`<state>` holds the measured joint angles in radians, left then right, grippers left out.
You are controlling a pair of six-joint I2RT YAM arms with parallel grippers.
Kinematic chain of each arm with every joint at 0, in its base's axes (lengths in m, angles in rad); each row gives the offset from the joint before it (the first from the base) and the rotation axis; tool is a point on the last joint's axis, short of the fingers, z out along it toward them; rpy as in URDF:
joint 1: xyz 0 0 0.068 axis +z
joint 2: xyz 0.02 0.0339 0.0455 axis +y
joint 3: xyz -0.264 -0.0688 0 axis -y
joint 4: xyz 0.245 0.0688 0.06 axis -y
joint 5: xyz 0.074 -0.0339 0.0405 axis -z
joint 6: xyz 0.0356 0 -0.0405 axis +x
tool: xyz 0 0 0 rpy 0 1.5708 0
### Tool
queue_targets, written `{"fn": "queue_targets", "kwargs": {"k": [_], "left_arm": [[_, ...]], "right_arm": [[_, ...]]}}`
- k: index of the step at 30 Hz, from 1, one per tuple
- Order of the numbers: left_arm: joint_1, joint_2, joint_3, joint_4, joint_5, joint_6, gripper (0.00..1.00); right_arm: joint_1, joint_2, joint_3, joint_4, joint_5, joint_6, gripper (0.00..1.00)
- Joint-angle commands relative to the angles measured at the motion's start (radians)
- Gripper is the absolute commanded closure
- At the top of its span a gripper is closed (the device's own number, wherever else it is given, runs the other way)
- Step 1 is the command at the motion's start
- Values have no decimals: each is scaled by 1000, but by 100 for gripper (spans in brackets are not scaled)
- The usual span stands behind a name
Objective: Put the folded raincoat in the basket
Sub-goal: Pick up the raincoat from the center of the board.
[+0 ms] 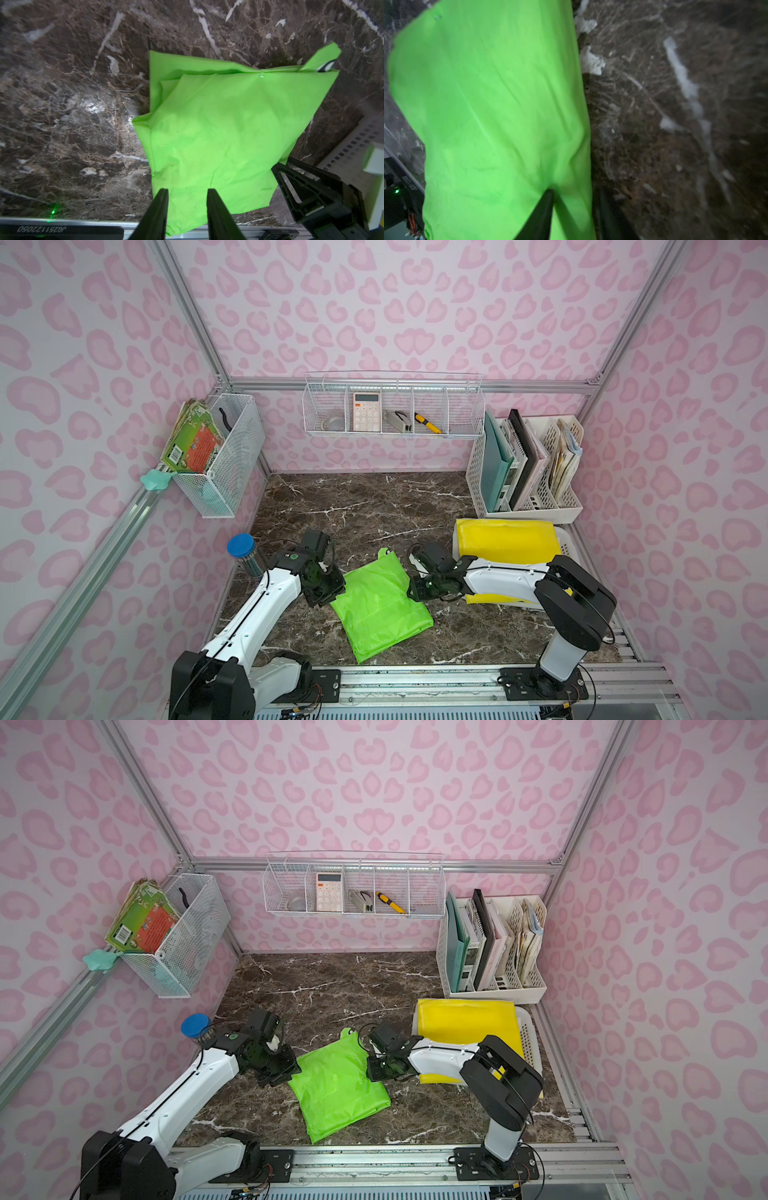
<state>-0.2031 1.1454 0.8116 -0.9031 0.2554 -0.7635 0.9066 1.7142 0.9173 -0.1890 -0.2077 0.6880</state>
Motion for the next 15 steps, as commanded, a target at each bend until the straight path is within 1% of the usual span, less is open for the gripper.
{"fn": "queue_targets", "kwargs": {"k": [1,4,8,11,15], "left_arm": [[1,-17,-16,20,67,-4,62],[1,-25,-18,13,73,-4,62],[1,-24,-17,9,77,0,62],[1,-6,-14,3,75,2,63],[0,-13,-19,8,71,0,63]], "right_arm": [[4,-37,-19,45,8,46,38],[-5,-33,10,58,26,33,34],[-27,51,84,56,-47,-6,34],[-23,121,140,17,-119,-17,38],[-18,128,118,23,-84,-4,40]]}}
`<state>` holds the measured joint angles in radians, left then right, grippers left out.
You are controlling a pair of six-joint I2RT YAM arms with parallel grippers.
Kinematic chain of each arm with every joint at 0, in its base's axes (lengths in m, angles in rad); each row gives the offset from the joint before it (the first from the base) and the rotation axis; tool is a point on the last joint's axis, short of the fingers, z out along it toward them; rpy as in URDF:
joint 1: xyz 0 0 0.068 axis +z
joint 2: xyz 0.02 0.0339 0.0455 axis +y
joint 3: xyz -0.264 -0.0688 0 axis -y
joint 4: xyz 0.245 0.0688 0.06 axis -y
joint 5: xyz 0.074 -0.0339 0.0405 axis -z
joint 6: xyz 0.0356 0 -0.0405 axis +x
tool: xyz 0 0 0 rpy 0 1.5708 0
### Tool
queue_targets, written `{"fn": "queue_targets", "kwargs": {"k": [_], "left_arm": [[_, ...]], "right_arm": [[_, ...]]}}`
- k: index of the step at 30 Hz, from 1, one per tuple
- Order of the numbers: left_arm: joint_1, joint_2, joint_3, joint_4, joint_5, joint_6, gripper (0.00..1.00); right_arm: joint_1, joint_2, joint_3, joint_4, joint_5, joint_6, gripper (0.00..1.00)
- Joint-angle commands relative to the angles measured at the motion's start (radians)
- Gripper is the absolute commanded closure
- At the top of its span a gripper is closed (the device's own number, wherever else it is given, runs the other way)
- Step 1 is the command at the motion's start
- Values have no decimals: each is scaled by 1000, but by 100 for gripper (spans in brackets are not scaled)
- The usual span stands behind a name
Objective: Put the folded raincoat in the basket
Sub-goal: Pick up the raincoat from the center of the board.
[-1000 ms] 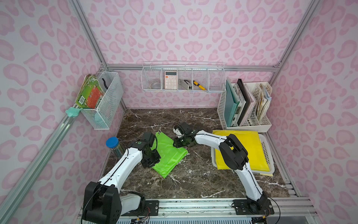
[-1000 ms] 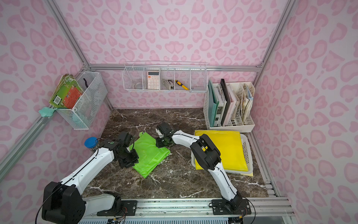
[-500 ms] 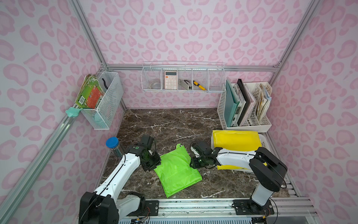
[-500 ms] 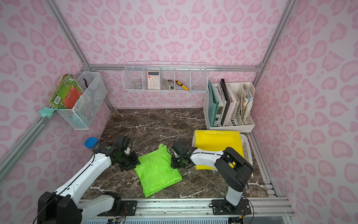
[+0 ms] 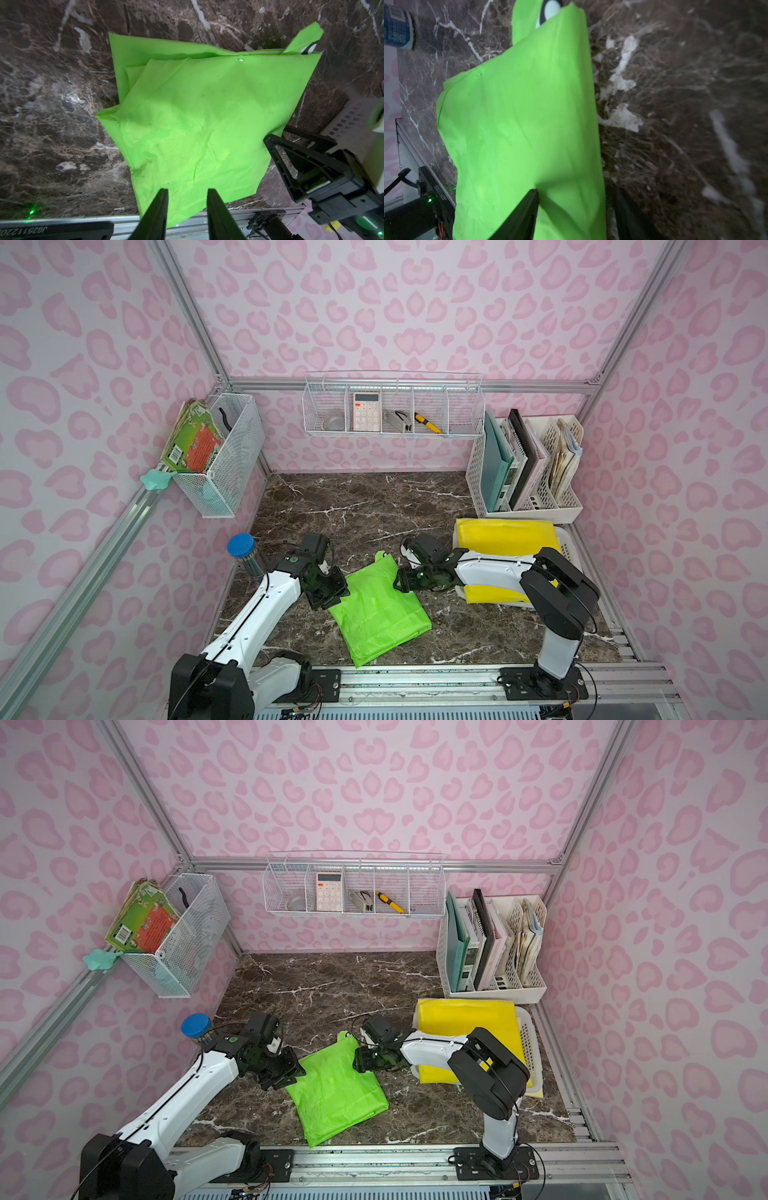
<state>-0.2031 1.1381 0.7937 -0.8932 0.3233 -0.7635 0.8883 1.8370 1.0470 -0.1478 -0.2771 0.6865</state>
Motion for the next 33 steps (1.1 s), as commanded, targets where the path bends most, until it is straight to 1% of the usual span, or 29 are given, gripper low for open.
{"fn": "queue_targets", "kwargs": {"k": [1,4,7,9,11,12,15,18,20,21,23,24,28,33], "left_arm": [[1,-7,-1,-3,5,0,63],[-1,-5,-1,-4,8,3,63],[-1,-6,-2,-4,5,1,63],[-2,-8,-4,-4,-3,-2,63],[-1,-3,3,-9,-23,-4,63],[-1,-1,6,-10,-31,-6,63],[-1,1,11,-5,-33,-11,64],[-1,-5,6,-2,-35,-6,63],[-1,-6,-2,0,-42,-11,61],[-1,-5,-10,10,-44,-20,59],[-1,1,-34,42,-35,-35,48],[-1,7,-48,67,-24,-41,47],[-1,58,-92,136,-15,-42,46],[-1,132,-119,196,13,-40,49]], "right_arm": [[0,7,-17,-11,-25,-2,42],[2,15,-28,4,-69,-3,48],[4,3,-41,10,-71,-6,61],[-3,-10,-50,28,-64,-7,74],[-23,0,-26,22,-72,-2,84],[-33,6,-8,18,-64,-9,88],[-53,17,39,-17,18,-27,95],[-80,32,54,-22,36,-39,97],[-87,40,62,-42,79,-38,97],[-81,41,67,-45,98,-43,97],[-73,45,66,-43,95,-47,97],[-72,47,62,-37,82,-42,97],[-68,47,48,-21,64,-34,97],[-66,54,50,-29,61,-39,97]]}}
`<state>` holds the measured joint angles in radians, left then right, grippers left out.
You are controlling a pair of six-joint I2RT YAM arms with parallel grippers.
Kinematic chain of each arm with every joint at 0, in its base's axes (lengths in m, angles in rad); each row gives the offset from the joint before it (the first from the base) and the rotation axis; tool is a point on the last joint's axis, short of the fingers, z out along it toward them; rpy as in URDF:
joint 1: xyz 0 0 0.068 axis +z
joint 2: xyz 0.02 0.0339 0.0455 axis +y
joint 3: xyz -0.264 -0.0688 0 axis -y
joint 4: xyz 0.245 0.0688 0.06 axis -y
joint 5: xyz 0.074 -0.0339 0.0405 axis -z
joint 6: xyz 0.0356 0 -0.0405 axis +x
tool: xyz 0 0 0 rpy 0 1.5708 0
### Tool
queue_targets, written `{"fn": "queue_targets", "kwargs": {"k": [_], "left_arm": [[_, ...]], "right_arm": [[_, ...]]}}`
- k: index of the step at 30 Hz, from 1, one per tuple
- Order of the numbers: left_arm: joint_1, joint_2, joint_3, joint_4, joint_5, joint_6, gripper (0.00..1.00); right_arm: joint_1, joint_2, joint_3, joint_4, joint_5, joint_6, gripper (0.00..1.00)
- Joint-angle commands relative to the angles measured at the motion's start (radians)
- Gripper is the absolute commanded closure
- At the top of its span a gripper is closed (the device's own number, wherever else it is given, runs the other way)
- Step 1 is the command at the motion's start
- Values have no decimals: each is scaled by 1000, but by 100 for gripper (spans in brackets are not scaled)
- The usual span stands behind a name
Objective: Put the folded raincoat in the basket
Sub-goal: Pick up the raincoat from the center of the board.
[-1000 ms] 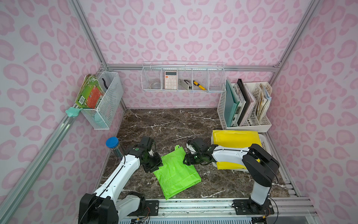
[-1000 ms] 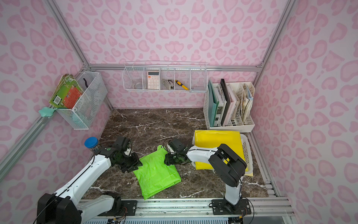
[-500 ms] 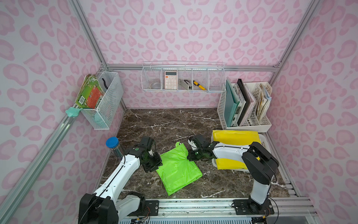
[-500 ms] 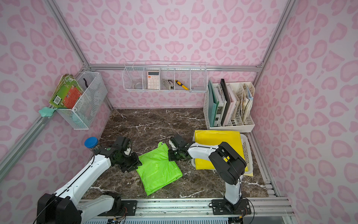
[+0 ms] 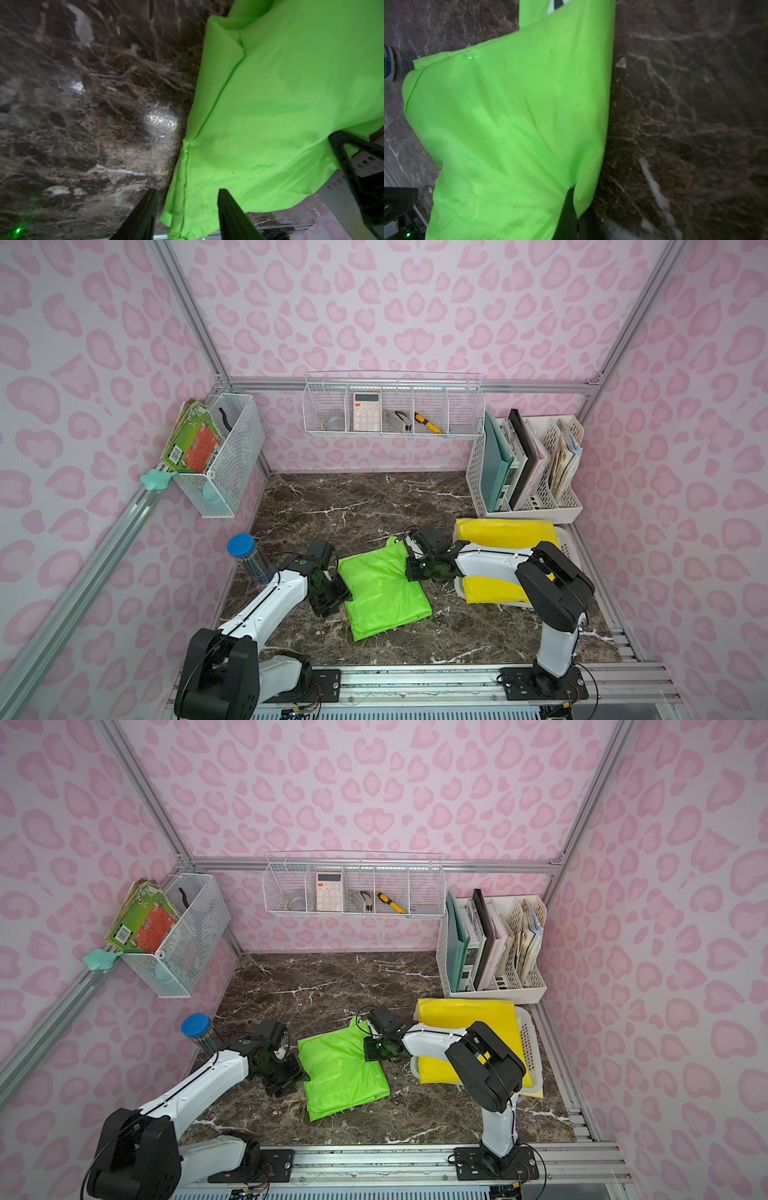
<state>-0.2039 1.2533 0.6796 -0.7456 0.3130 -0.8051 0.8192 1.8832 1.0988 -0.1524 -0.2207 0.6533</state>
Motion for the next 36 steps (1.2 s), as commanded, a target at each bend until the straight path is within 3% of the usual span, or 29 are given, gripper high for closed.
{"fn": "queue_targets", "kwargs": {"k": [1,15,19,30,36], "left_arm": [[0,20,-11,55,21,0,50],[-2,115,-99,154,-11,5,74],[-2,99,-82,151,4,10,100],[-5,-185,155,-157,22,39,100],[-70,-169,324,-181,133,31,100]], "right_arm": [[3,8,-5,-24,3,-6,96],[8,-10,3,-42,-15,-8,96],[11,-19,7,-50,-19,-6,96],[19,-198,136,-181,-95,-31,97],[-79,-344,106,-272,-39,-37,98]]}}
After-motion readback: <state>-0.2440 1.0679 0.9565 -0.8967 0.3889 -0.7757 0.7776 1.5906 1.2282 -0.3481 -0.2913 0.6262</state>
